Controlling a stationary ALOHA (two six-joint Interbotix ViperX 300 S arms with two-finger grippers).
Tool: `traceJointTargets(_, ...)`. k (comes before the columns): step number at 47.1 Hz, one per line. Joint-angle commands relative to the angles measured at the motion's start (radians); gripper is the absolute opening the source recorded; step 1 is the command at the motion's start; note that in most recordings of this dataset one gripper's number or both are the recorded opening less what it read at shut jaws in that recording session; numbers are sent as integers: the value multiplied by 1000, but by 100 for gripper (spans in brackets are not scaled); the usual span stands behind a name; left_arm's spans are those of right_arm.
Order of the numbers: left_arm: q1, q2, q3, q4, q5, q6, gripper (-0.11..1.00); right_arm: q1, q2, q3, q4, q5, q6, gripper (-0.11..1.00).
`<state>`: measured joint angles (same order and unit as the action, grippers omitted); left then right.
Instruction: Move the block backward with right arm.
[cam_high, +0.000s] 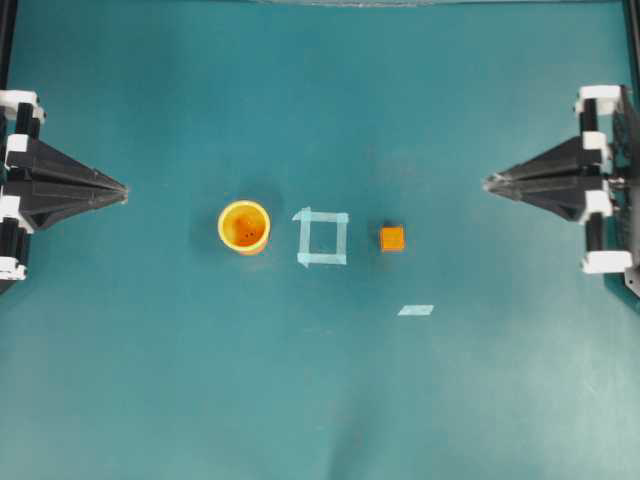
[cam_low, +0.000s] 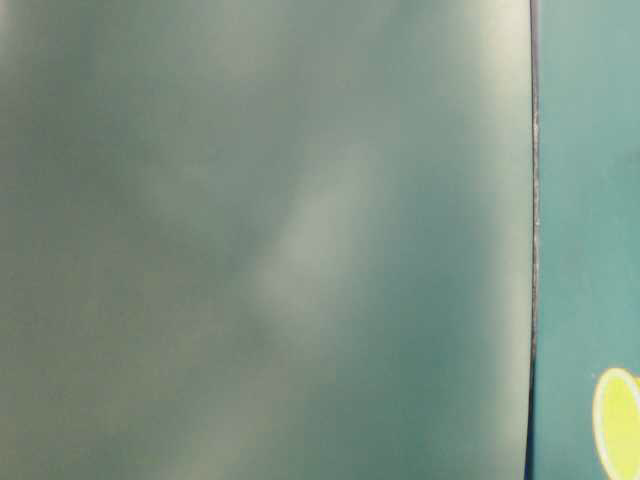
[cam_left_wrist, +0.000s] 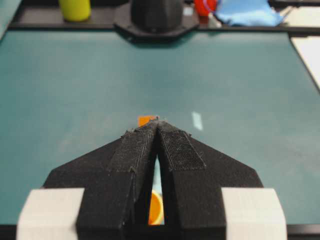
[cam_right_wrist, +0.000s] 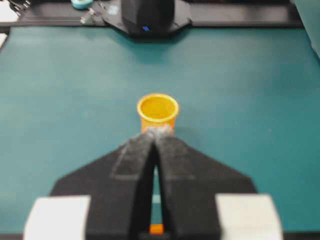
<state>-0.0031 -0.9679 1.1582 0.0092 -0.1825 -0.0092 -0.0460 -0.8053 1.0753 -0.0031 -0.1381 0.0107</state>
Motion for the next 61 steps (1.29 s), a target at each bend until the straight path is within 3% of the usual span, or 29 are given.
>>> traceJointTargets(1, 2, 3, -28, 0, 2, 2, 1, -18, 37, -41, 6, -3, 5, 0)
traceJointTargets(6, 2, 6, -28, 0, 14, 0, 1, -48, 89, -63, 9, -6, 31, 1)
traceJointTargets(9, 2, 5, -28, 2, 15, 0, 1, -58, 118, -72, 9, -5, 51, 7)
traceJointTargets(18, 2, 8, -26, 2, 18, 0, 1, -71, 219, -107, 9, 11, 86, 44)
traceJointTargets(22, 2, 9, -26, 2, 21, 0, 1, -71, 278, -132, 9, 41, 87, 52)
traceJointTargets(43, 2, 11, -25, 0, 28, 2, 1, -17, 637, -353, -31, 387, 44, 63)
traceJointTargets(61, 2, 8, -26, 2, 28, 2, 1, 34, 793, -364, -32, 382, 44, 64)
